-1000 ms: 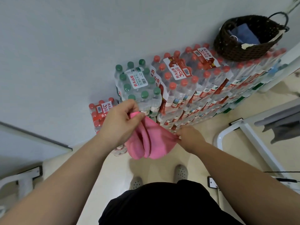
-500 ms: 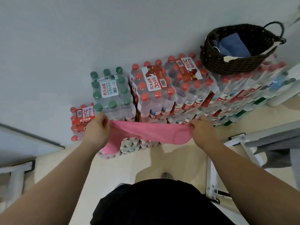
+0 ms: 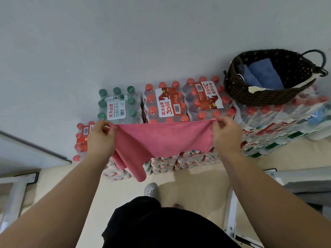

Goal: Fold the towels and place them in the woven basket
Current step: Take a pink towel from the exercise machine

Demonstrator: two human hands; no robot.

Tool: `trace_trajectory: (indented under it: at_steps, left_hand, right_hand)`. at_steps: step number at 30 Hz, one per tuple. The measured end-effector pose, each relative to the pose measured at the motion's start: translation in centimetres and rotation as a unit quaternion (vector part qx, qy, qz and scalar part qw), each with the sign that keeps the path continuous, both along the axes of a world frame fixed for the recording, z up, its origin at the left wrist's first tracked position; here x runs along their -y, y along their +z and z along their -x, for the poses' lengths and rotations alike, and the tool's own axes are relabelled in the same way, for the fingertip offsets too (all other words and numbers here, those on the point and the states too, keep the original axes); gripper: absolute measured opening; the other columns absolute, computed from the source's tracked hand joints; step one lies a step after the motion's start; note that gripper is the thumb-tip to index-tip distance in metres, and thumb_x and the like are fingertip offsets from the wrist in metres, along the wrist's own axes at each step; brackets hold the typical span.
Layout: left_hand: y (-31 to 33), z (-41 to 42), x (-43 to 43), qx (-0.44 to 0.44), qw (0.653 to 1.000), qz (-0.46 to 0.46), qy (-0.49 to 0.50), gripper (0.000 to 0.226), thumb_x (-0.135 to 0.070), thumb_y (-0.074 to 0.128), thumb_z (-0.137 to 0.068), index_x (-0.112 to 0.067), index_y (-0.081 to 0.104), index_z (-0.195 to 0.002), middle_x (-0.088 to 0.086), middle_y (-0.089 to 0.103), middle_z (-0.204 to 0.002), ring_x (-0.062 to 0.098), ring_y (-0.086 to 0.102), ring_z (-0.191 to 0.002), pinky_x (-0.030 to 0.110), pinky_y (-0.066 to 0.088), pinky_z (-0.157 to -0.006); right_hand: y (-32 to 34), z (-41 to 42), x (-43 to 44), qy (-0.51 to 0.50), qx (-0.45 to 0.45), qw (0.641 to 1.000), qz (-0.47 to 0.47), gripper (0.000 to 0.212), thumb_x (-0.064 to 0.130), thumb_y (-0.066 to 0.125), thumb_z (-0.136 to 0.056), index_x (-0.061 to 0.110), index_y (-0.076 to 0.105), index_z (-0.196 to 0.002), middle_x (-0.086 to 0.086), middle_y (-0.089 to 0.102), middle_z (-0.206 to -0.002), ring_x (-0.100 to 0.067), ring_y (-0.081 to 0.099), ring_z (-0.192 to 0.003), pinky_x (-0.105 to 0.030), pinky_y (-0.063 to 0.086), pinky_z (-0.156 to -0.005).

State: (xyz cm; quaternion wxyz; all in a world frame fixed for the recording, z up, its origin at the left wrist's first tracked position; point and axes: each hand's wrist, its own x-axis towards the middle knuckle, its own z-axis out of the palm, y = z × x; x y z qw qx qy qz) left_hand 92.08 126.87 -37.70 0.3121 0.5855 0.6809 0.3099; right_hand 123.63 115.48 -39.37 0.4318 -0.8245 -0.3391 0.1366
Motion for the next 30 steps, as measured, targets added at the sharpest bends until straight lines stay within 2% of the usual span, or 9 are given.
trace_trajectory:
  at_steps: [5,9,12,15,22,24,27,29,30]
  left_hand:
    - [-0.3,-2.0,-4.2,-0.016,0.998,-0.054,-0.031,0.005,-0.021,0.06,-0.092,-0.018,0.061,-0.088,0.0,0.059,-0.073,0.019,0.054,-0.067,0.029,0.038,-0.061]
    - [-1.6,-3.0,-8.2,-0.095,0.991,-0.072,-0.065,0.008,-0.026,0.061,-0.092,-0.022,0.063,-0.086,0.0,0.064,-0.08,0.026,0.058,-0.074,0.035,0.047,-0.068]
    - [-2.4,-3.5,-11.2,-0.153,0.979,-0.092,-0.094,0.009,-0.027,0.061,-0.091,-0.02,0.066,-0.089,0.007,0.066,-0.088,0.033,0.06,-0.083,0.042,0.051,-0.071]
    - [-3.0,-4.2,-13.6,-0.204,0.963,-0.127,-0.121,0.012,-0.023,0.064,-0.089,-0.012,0.068,-0.087,0.014,0.065,-0.092,0.038,0.055,-0.09,0.044,0.046,-0.075]
    - [-2.8,-6.1,-18.4,-0.25,0.938,-0.195,-0.144,0.013,-0.021,0.065,-0.088,-0.008,0.068,-0.088,0.017,0.062,-0.088,0.039,0.052,-0.086,0.044,0.04,-0.072]
    - [-2.3,-6.8,-20.0,-0.255,0.927,-0.23,-0.151,0.014,-0.021,0.064,-0.088,-0.008,0.067,-0.086,0.016,0.061,-0.087,0.038,0.051,-0.084,0.044,0.041,-0.07]
    - [-1.5,-8.2,-21.6,-0.265,0.912,-0.266,-0.167,0.014,-0.022,0.064,-0.086,-0.008,0.067,-0.088,0.017,0.06,-0.087,0.038,0.051,-0.082,0.043,0.041,-0.069]
    - [-1.4,-9.3,-21.7,-0.282,0.913,-0.239,-0.174,0.019,-0.02,0.067,-0.082,-0.01,0.067,-0.098,0.017,0.06,-0.097,0.038,0.051,-0.09,0.045,0.04,-0.075]
    - [-1.4,-9.8,-21.2,-0.294,0.914,-0.217,-0.176,0.028,-0.02,0.066,-0.08,-0.012,0.065,-0.106,0.017,0.059,-0.105,0.039,0.05,-0.096,0.046,0.038,-0.08]
  right_hand:
    - [1.2,-0.7,-5.0,-0.055,-0.035,0.997,-0.034,0.008,0.026,0.066,-0.092,0.022,0.07,-0.097,0.008,0.068,-0.086,-0.013,0.066,-0.083,-0.04,0.057,-0.084]
    - [0.5,-1.2,-8.0,-0.104,-0.068,0.992,-0.011,0.009,0.025,0.065,-0.092,0.029,0.064,-0.084,0.01,0.068,-0.086,-0.014,0.065,-0.086,-0.043,0.056,-0.088]
    - [0.1,-1.3,-9.5,-0.114,-0.042,0.992,0.022,0.006,0.025,0.058,-0.097,0.024,0.058,-0.091,0.005,0.064,-0.094,-0.019,0.061,-0.093,-0.037,0.05,-0.088]
    - [-0.5,-1.1,-10.7,-0.129,-0.033,0.991,0.033,0.005,0.023,0.048,-0.102,0.02,0.049,-0.098,-0.001,0.059,-0.101,-0.019,0.053,-0.093,-0.031,0.042,-0.084]
    - [0.0,-1.7,-15.1,-0.157,-0.031,0.987,0.019,0.016,0.02,0.042,-0.104,0.012,0.051,-0.114,0.0,0.056,-0.097,-0.018,0.052,-0.09,-0.024,0.034,-0.077]
    - [0.5,-2.7,-17.3,-0.155,-0.028,0.987,0.01,0.021,0.02,0.041,-0.103,0.01,0.049,-0.12,-0.006,0.061,-0.099,-0.023,0.056,-0.09,-0.027,0.037,-0.076]
    - [0.3,-4.6,-20.2,-0.117,-0.002,0.993,-0.006,0.036,0.031,0.048,-0.092,0.013,0.045,-0.124,-0.015,0.062,-0.116,-0.033,0.06,-0.107,-0.037,0.046,-0.094]
    - [-0.6,-5.2,-21.1,-0.071,0.027,0.994,0.077,0.068,0.04,0.058,-0.087,0.013,0.032,-0.144,-0.02,0.045,-0.144,-0.039,0.043,-0.133,-0.049,0.034,-0.113]
    - [-1.2,-5.1,-21.0,-0.043,0.04,0.987,0.147,0.085,0.045,0.06,-0.089,0.014,0.015,-0.154,-0.022,0.027,-0.157,-0.04,0.026,-0.145,-0.053,0.021,-0.119]
